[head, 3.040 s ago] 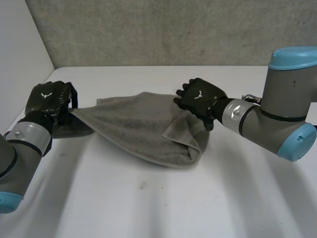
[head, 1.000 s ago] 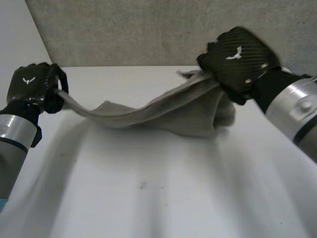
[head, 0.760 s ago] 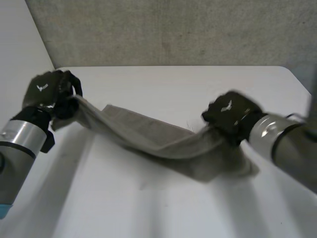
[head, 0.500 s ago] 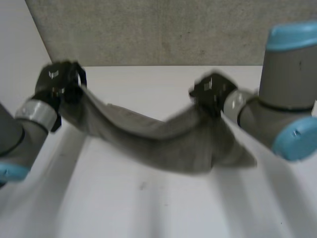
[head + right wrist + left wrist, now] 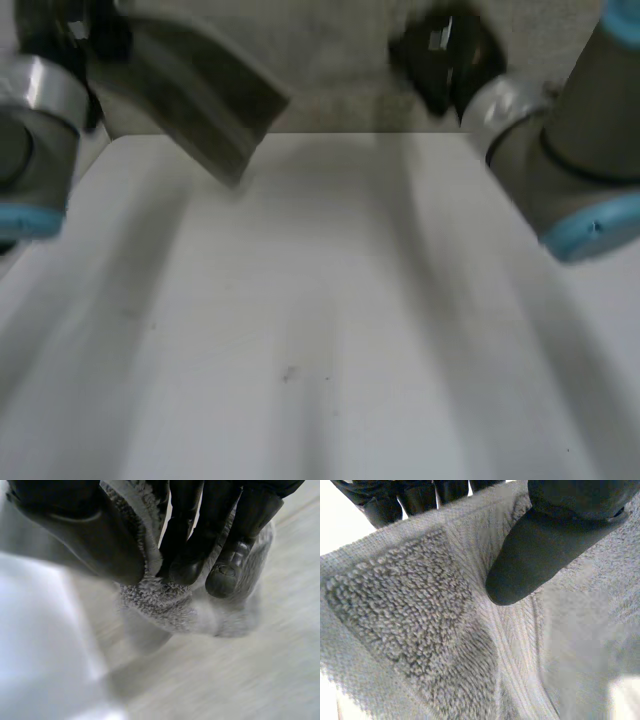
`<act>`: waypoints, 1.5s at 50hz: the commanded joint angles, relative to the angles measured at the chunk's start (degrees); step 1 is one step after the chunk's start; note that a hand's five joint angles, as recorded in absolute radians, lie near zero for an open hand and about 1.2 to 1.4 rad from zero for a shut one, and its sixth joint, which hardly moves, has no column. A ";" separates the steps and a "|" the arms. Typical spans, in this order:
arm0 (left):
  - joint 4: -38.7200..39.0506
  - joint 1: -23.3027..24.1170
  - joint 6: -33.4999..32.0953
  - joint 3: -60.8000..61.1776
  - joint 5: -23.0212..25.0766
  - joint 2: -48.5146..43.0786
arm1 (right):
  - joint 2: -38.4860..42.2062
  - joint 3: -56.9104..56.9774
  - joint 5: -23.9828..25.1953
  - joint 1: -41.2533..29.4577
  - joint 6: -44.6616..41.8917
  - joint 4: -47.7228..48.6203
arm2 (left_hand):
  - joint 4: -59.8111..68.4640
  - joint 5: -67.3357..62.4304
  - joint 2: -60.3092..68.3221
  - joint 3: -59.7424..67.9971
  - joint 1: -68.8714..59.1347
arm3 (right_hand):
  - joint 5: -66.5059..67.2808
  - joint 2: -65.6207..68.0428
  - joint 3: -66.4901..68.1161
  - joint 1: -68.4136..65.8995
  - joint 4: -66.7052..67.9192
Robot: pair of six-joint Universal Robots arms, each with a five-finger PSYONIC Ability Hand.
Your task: Fold the towel.
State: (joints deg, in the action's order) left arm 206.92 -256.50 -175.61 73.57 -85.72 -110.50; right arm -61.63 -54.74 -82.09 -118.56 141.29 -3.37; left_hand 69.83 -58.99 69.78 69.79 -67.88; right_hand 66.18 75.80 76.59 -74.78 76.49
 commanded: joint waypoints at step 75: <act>3.58 -1.02 -0.52 35.68 4.24 5.56 | 22.69 -0.54 21.45 1.49 -42.59 -11.13 | 10.17 -11.01 10.22 10.21 -12.12 | -53.65 -53.27 -54.05 52.25 -53.96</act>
State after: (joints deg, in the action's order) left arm 210.50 -257.50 -176.13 109.24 -81.47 -104.88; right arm -39.12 -54.94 -60.66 -117.11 99.37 -14.57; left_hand 69.83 -58.99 69.79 69.79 -67.88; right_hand 12.08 19.53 20.01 -20.59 19.65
